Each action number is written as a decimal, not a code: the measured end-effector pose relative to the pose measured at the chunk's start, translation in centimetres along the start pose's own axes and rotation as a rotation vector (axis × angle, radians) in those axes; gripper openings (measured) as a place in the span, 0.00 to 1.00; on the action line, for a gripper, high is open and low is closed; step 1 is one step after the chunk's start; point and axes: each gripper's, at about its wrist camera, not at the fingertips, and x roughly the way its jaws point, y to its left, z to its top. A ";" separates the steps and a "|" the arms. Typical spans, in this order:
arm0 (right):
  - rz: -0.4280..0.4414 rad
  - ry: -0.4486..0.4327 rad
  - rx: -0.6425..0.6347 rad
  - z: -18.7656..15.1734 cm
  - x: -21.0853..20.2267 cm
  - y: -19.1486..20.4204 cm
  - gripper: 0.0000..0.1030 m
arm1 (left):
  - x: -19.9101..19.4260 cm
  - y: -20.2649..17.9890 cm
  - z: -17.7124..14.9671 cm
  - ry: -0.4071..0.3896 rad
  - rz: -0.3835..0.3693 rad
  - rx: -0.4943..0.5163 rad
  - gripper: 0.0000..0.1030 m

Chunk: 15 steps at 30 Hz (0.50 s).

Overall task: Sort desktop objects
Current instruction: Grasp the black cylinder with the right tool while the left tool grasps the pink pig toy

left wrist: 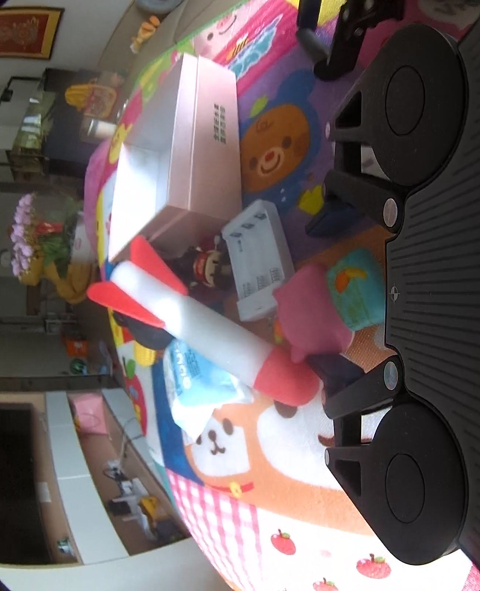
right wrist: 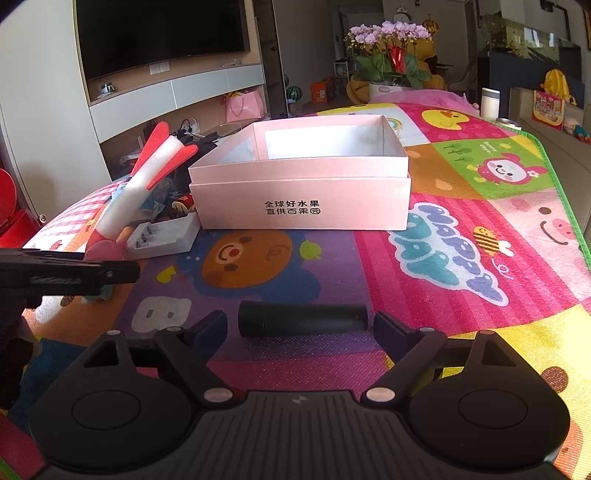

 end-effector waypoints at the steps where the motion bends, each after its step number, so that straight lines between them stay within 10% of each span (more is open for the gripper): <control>1: -0.011 0.000 -0.004 0.0 0.0 0.1 0.88 | 0.0 0.0 0.0 -0.004 0.007 0.006 0.60; 9: -0.026 0.023 -0.026 0.1 0.4 0.5 0.91 | -3.4 0.6 -2.0 0.002 -0.072 0.031 0.52; 15: -0.035 0.017 -0.074 0.0 0.2 1.3 0.72 | -5.6 -0.2 -3.5 -0.008 -0.112 0.066 0.52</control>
